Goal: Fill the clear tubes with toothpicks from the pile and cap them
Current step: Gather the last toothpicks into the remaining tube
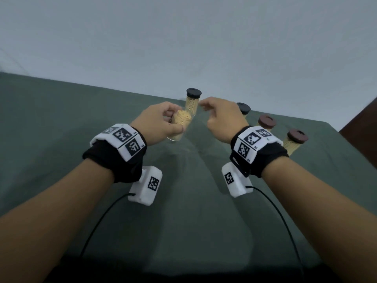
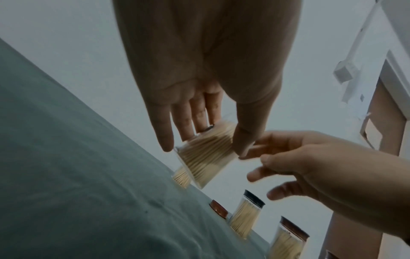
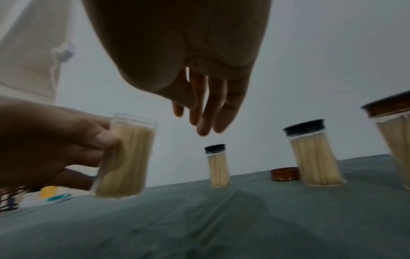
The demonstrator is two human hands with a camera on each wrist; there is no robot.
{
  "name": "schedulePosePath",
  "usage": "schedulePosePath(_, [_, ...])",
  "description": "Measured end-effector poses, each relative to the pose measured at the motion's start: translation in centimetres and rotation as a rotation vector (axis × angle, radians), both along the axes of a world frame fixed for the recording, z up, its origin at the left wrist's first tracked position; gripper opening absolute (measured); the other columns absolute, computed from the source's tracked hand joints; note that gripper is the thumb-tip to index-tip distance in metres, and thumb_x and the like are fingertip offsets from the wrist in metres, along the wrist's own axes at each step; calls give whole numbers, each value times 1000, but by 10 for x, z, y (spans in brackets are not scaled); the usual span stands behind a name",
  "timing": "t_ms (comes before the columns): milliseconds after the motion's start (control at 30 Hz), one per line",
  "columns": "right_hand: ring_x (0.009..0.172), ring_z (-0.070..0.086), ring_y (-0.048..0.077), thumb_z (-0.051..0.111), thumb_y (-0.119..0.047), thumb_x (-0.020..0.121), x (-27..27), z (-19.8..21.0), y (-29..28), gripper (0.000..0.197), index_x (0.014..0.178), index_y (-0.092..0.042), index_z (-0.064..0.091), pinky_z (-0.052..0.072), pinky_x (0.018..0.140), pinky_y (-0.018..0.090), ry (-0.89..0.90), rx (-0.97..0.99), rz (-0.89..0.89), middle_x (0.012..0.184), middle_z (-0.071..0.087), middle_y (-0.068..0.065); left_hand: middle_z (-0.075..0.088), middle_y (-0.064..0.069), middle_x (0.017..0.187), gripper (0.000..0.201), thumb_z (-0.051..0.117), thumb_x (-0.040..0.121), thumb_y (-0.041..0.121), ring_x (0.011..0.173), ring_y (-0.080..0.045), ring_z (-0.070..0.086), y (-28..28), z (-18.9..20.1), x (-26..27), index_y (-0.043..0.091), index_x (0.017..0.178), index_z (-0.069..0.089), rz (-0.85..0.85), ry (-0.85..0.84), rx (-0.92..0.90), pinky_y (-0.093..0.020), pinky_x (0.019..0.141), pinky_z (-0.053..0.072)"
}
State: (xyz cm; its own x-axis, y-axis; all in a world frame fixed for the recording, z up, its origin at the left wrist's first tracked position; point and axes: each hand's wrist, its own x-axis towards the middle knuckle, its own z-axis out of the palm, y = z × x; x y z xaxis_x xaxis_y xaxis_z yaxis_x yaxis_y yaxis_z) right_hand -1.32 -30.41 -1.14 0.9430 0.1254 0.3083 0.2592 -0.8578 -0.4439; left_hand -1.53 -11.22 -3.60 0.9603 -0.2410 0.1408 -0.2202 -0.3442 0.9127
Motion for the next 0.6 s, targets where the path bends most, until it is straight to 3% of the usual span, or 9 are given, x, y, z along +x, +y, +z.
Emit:
schedulePosePath(67, [117, 56, 22, 46, -6, 87, 19, -1, -11, 44, 128, -17, 59, 45, 100, 33, 131, -93, -115, 126, 61, 3, 68, 7, 103, 43, 76, 79, 9, 95, -8, 68, -8, 1, 9, 19, 118, 60, 1, 3, 15, -11, 78, 52])
schedulePosePath(233, [107, 60, 28, 47, -13, 88, 62, -19, -35, 39, 125, -18, 59, 51, 92, 37, 354, -351, -222, 122, 63, 8, 70, 5, 103, 37, 79, 76, 14, 97, -13, 68, -29, 0, 38, 30, 103, 60, -20, 14, 84, -32, 94, 53])
schedulePosePath(333, [92, 61, 30, 47, -13, 84, 81, -28, -43, 27, 106, -15, 61, 53, 80, 34, 409, -444, -231, 107, 65, 9, 70, 4, 104, 38, 78, 76, 14, 98, -13, 67, -34, -1, 55, 28, 105, 58, -22, 33, 142, -31, 96, 52])
schedulePosePath(433, [89, 61, 29, 48, -21, 84, 96, -32, -46, 18, 99, -19, 56, 53, 83, 37, 431, -462, -236, 103, 65, 7, 68, 4, 105, 43, 78, 76, 14, 100, -14, 66, -33, -3, 69, 23, 114, 59, -9, 51, 178, -29, 96, 50])
schedulePosePath(500, [94, 61, 29, 52, -25, 84, 101, -36, -46, 24, 108, -19, 55, 52, 85, 39, 433, -469, -215, 109, 64, 7, 68, 4, 106, 46, 78, 76, 14, 101, -14, 67, -31, -6, 74, 20, 117, 60, -7, 62, 191, -29, 96, 51])
schedulePosePath(600, [108, 60, 26, 60, -27, 85, 90, -36, -41, 52, 135, -26, 47, 50, 88, 33, 380, -406, -198, 120, 64, 2, 67, 3, 106, 49, 79, 75, 15, 100, -15, 66, -29, -9, 77, 18, 121, 61, -3, 67, 220, -30, 96, 50])
